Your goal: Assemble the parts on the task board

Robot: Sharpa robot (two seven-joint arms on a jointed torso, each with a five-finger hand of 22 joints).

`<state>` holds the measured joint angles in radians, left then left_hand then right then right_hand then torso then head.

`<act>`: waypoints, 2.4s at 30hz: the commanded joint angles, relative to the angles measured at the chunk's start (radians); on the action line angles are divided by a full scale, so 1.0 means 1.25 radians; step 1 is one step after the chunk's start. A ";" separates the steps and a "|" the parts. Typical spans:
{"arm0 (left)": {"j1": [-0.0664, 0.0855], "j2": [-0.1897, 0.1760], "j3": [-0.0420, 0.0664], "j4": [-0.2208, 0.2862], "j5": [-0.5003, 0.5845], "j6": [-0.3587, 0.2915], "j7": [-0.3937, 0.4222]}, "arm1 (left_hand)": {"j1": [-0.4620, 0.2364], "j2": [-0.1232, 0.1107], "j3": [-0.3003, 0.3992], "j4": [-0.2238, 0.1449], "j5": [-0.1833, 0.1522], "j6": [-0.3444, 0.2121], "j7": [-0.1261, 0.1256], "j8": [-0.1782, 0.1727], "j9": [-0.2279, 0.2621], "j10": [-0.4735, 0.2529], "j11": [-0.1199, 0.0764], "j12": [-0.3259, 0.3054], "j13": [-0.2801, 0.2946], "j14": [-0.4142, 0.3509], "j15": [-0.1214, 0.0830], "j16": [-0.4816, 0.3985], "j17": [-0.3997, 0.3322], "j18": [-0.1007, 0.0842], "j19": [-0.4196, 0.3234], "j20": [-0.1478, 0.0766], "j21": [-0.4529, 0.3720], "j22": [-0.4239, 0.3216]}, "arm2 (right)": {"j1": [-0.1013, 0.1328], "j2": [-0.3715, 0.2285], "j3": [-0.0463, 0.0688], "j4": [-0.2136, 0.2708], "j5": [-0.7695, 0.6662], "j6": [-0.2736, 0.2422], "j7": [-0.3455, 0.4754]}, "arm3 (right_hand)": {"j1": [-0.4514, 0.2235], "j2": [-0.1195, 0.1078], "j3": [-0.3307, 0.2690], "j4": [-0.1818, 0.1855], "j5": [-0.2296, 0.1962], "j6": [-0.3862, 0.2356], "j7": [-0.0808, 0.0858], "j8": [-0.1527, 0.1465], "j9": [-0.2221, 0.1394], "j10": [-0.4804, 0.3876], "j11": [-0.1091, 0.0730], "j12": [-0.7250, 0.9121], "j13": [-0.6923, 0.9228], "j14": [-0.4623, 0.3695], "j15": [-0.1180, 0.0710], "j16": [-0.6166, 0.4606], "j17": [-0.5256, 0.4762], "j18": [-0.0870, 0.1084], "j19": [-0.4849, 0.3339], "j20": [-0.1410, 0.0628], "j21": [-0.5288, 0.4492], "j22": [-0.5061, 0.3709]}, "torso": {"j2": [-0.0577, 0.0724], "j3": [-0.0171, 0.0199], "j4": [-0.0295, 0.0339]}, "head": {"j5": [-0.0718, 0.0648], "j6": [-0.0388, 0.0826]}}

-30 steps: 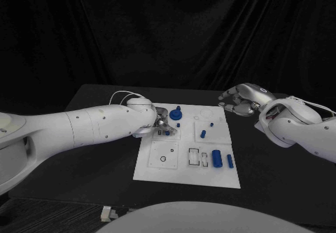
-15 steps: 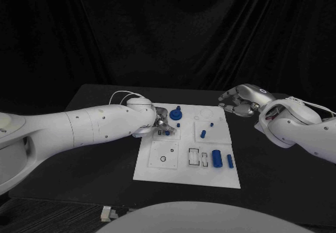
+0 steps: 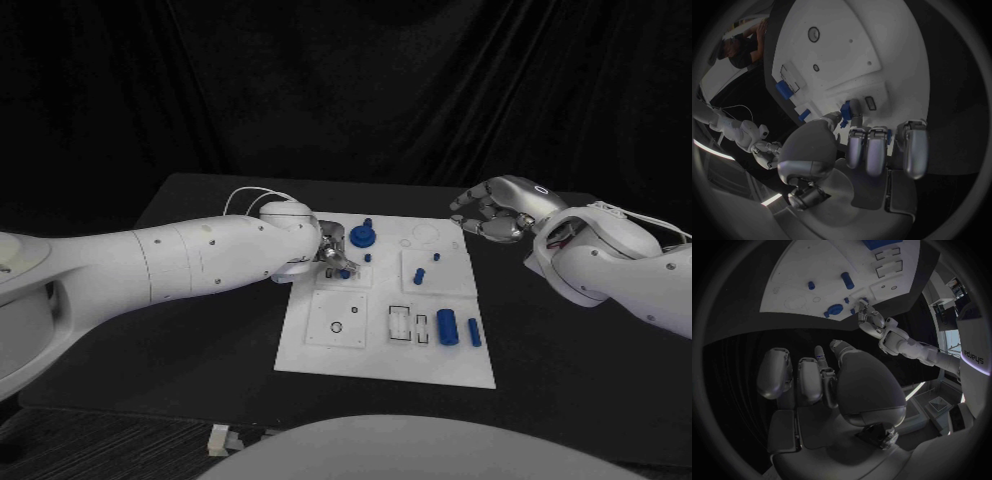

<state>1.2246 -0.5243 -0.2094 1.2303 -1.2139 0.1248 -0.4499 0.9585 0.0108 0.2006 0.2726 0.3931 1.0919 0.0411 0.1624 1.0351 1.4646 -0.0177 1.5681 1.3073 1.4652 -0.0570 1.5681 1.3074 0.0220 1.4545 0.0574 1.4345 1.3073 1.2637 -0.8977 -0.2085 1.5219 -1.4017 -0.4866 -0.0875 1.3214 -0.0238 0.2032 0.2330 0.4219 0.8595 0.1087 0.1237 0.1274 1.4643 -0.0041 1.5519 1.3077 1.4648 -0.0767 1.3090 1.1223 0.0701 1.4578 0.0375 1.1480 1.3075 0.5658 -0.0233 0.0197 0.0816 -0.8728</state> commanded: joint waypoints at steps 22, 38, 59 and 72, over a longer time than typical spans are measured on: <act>-0.004 -0.002 -0.002 0.004 0.001 0.011 -0.004 | -0.002 -0.007 -0.032 0.011 -0.173 0.003 0.002 -0.009 0.015 0.085 -0.001 0.002 0.211 0.084 -0.003 0.002 0.211 0.014 0.002 -0.004 -0.004 0.169 | -0.004 0.000 0.001 -0.003 -0.001 0.006 -0.017 | 0.009 -0.001 0.005 -0.002 0.006 0.002 0.000 -0.003 -0.001 0.063 0.005 -0.005 0.170 0.026 0.007 -0.005 -0.001 0.013 -0.003 0.001 -0.004 0.105 | 0.000 -0.0001 -0.0005 | -0.001 0.000; -0.004 -0.005 -0.002 0.006 0.001 -0.004 0.002 | -0.076 0.009 -0.120 0.014 -0.265 0.022 0.001 -0.004 0.024 0.085 0.000 0.002 0.211 0.084 -0.001 0.002 0.211 0.013 0.007 -0.001 0.000 0.171 | -0.004 0.000 0.001 -0.004 -0.001 0.009 -0.017 | 0.009 -0.001 0.005 -0.002 0.006 0.002 0.000 -0.003 -0.001 0.063 0.005 -0.005 0.170 0.026 0.007 -0.005 -0.001 0.013 -0.003 0.001 -0.004 0.105 | 0.000 -0.0001 -0.0001 | -0.001 0.000; -0.004 -0.008 -0.002 0.007 0.001 -0.016 0.012 | -0.023 0.039 -0.171 0.011 -0.182 -0.001 -0.015 0.093 0.176 0.085 -0.015 0.002 0.211 0.084 -0.014 0.002 0.211 0.012 0.010 -0.014 0.001 0.171 | -0.004 0.000 0.001 -0.006 -0.001 0.013 -0.021 | 0.010 -0.001 0.007 -0.003 0.008 0.003 0.001 -0.003 -0.002 0.062 0.006 -0.005 0.169 0.025 0.007 -0.006 -0.003 0.013 -0.003 0.001 -0.006 0.105 | 0.000 0.0000 -0.0004 | 0.001 0.000; -0.004 -0.009 -0.002 0.011 0.001 -0.034 0.021 | -0.020 0.038 -0.173 0.010 -0.179 -0.001 -0.015 0.095 0.180 0.085 -0.015 0.002 0.211 0.084 -0.015 0.002 0.211 0.011 0.013 -0.014 0.004 0.172 | -0.004 0.000 0.001 -0.006 -0.001 0.011 -0.022 | 0.010 -0.001 0.008 -0.003 0.008 0.002 0.001 -0.003 -0.002 0.063 0.006 -0.005 0.170 0.025 0.007 -0.007 -0.004 0.013 -0.003 0.001 -0.007 0.105 | 0.000 0.0000 -0.0003 | 0.000 0.000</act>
<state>1.2220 -0.5361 -0.2133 1.2417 -1.2143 0.1010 -0.4437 0.9245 0.0589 -0.0109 0.2855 0.1664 1.0987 0.0232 0.2759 1.2592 1.4652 -0.0317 1.5680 1.3073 1.4686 -0.0681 1.5681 1.3073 0.0220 1.4654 0.0466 1.4355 1.3078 1.2605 -0.8971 -0.2084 1.5141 -1.4013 -0.4752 -0.0963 1.3213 -0.0238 0.2085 0.2275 0.4253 0.8595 0.1087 0.1237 0.1259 1.4643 -0.0041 1.5519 1.3074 1.4648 -0.0767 1.3049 1.1191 0.0702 1.4579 0.0376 1.1424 1.3078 0.5655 -0.0234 0.0193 0.0815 -0.8728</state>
